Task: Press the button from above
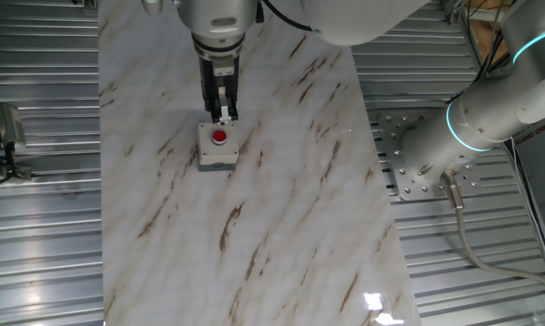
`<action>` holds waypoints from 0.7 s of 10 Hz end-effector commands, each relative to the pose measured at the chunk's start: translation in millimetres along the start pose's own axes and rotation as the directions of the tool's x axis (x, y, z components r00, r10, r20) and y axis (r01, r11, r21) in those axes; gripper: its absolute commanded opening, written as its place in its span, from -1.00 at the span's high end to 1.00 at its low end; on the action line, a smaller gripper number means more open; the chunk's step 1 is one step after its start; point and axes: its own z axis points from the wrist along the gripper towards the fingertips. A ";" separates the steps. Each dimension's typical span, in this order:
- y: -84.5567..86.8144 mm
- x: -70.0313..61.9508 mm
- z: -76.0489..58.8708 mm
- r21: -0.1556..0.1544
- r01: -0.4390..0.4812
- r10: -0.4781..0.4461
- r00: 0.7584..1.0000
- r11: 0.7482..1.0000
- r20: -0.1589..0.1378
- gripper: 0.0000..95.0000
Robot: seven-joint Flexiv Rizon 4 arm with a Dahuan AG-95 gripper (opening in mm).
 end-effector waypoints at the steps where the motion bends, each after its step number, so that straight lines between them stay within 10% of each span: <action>1: -0.1 -1.3 1.8 0.001 0.002 -0.002 1.000 1.000 0.002 1.00; 7: -3.4 -4.1 12.9 -0.002 0.008 -0.008 1.000 1.000 0.015 1.00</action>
